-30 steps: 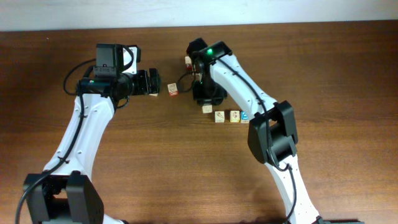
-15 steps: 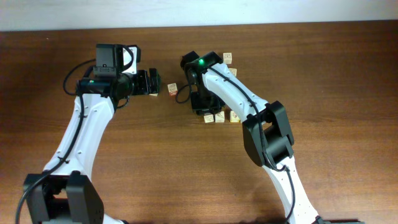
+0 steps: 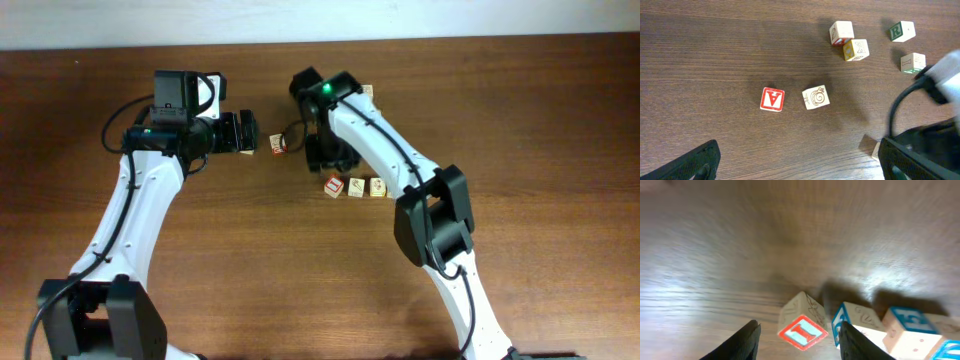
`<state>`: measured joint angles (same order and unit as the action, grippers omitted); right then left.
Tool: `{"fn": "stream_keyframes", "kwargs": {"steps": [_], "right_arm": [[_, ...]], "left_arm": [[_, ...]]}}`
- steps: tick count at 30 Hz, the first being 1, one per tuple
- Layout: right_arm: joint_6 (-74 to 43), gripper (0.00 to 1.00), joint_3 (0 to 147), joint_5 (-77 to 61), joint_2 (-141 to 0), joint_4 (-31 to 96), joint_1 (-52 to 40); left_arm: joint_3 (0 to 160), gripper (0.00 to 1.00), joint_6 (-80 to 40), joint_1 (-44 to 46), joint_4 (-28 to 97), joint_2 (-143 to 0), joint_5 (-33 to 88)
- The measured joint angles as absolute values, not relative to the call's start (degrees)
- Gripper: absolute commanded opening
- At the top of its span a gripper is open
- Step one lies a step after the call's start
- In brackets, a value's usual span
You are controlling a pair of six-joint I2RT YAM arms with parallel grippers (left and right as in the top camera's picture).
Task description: Rotate 5 blocks
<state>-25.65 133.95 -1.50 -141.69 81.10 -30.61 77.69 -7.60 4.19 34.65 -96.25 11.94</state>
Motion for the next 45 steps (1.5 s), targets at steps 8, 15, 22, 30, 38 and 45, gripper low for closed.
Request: {"fn": "stream_keyframes", "kwargs": {"steps": [8,15,22,30,38,45], "right_arm": [[-25.45,0.38,131.96,-1.37,-141.18,77.67,-31.70],[-25.36,0.38,124.42,-2.48,-141.16,73.82,-34.70],[-23.38,0.39,123.96,-2.52,-141.16,74.17,-34.48],[-16.40,0.38,131.96,-4.14,-141.01,83.59,-35.57],[-16.56,0.38,123.07,-1.43,-140.94,80.97,-39.35],[-16.53,0.39,123.02,5.19,-140.94,80.51,-39.20]], "left_arm": [[77.69,0.99,-7.60,4.19,34.65,-96.25,11.94],[77.69,0.99,-7.60,4.19,34.68,-96.25,11.94],[77.69,0.99,-7.60,4.19,34.68,-96.25,11.94],[77.69,0.99,-7.60,4.19,34.70,-96.25,11.94],[77.69,0.99,-7.60,4.19,34.68,-96.25,11.94],[77.69,0.99,-7.62,4.19,34.68,-96.25,11.94]]}}
